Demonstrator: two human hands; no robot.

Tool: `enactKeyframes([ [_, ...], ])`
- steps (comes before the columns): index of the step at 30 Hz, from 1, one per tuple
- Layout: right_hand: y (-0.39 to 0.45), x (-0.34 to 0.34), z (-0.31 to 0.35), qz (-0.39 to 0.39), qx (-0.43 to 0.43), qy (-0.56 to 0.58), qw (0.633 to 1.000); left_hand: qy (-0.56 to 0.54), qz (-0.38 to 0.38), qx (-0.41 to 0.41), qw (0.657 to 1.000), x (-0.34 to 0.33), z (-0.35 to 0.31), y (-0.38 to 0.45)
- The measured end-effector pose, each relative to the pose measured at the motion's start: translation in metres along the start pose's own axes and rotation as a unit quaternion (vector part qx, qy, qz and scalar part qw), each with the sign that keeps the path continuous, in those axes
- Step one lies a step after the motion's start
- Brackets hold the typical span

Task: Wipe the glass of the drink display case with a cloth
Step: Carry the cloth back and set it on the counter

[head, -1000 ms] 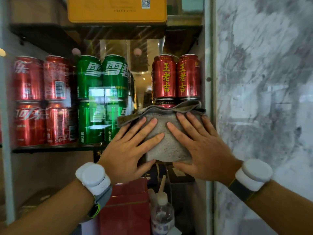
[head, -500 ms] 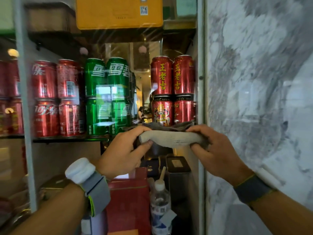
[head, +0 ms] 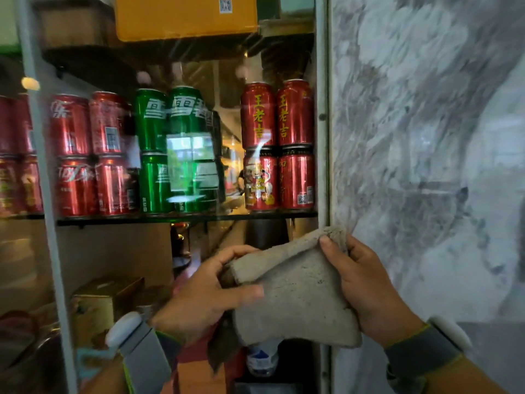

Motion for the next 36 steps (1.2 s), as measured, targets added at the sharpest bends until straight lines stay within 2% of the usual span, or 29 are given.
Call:
enactKeyframes([
  [3, -0.015, 0.016, -0.005, 0.007, -0.011, -0.028, 1.000, 0.031, -0.008, 0.007, 0.999, -0.016, 0.014, -0.013],
  [7, -0.031, 0.038, -0.010, 0.017, -0.035, -0.043, 0.998, -0.045, -0.099, 0.050, 0.993, -0.052, 0.025, -0.023],
  [11, -0.045, 0.055, -0.002, -0.007, -0.047, -0.033, 0.998, -0.013, -0.172, 0.021, 0.985, -0.081, 0.023, -0.029],
  [14, -0.060, 0.068, 0.011, -0.011, -0.050, -0.025, 0.998, -0.008, -0.192, 0.000, 0.981, -0.101, 0.013, -0.039],
  [21, -0.120, 0.109, 0.043, -0.060, -0.125, 0.047, 0.989, -0.032, -0.192, 0.007, 0.981, -0.168, 0.000, -0.068],
  [26, -0.167, 0.149, 0.069, -0.109, -0.098, -0.020, 0.989, -0.041, -0.181, 0.033, 0.982, -0.222, 0.002, -0.095],
  [36, -0.204, 0.237, 0.111, -0.116, -0.073, -0.105, 0.985, -0.068, -0.093, 0.030, 0.993, -0.313, -0.028, -0.118],
])
Point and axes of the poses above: each hand's wrist, its own y-axis towards the middle knuckle, its own x-axis out of the back of the hand, z = x × y, the point moved 1 cm from there along y, towards the middle knuckle, and after that the axes turned 7 degrees about x, right-handed, at the moved point
